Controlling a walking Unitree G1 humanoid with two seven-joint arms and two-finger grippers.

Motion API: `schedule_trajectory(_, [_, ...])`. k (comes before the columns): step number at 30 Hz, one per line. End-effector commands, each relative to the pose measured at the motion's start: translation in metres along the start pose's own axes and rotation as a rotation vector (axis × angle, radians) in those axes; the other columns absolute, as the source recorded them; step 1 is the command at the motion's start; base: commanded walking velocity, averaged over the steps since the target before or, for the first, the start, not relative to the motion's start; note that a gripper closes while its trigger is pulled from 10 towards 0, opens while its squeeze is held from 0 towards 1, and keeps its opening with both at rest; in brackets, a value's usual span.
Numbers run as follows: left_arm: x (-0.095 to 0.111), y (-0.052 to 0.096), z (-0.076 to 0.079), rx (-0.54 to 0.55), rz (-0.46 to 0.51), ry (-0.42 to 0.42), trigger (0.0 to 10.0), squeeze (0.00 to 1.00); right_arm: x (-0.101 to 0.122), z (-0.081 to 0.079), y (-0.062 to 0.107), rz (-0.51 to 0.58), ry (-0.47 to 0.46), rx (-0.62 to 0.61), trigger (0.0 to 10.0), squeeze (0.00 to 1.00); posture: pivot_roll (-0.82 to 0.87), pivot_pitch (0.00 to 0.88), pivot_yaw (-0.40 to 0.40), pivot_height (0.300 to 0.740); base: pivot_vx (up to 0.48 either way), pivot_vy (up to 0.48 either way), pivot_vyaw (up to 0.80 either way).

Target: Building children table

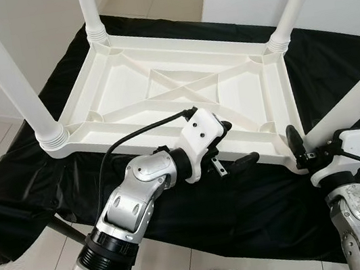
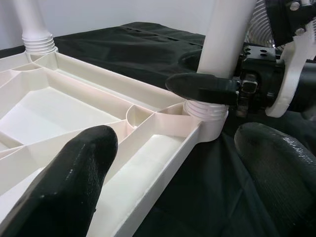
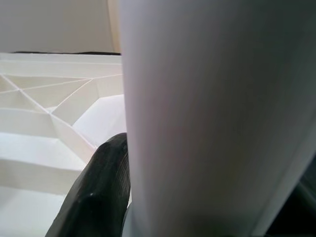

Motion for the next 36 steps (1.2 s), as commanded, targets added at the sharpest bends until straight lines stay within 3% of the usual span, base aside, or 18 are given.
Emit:
schedule_trajectory(1, [0.0, -0.002, 0.005, -0.025, 0.0, 0.009, 10.0, 0.0, -0.028, -0.004, 0.009, -0.126, -0.028, 0.002, 10.0, 0.0, 0.0, 0.183, -0.041, 0.74, 0.0, 0.0, 0.0])
schedule_trajectory(8, [0.0, -0.001, 0.004, -0.017, -0.002, 0.008, 10.0, 0.0, -0.03, -0.009, 0.006, -0.135, -0.086, 0.002, 10.0, 0.0, 0.01, 0.185, -0.046, 0.74, 0.0, 0.0, 0.0])
schedule_trajectory(27, [0.0, 0.0, 0.005, -0.02, -0.001, 0.01, 10.0, 0.0, -0.039, 0.011, 0.02, -0.175, -0.052, -0.056, 10.0, 0.0, 0.0, 0.188, -0.041, 0.74, 0.0, 0.0, 0.0])
schedule_trajectory(36, [-0.003, -0.005, 0.019, -0.062, -0.004, 0.015, 10.0, 0.0, -0.038, 0.007, 0.014, -0.172, -0.069, -0.045, 10.0, 0.0, 0.01, 0.181, -0.042, 0.74, 0.0, 0.0, 0.0])
Point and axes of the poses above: a point about 5 cm out from each wrist's last joint towards the gripper, its own y axis pointing back from the gripper into the wrist, its own x axis along the axis of the wrist's last joint, z = x × y, the point moved 4 cm from there along -y, pointing out of the wrist towards the gripper, and after that the axes turned 10 degrees about y, right-handed, at the moved point
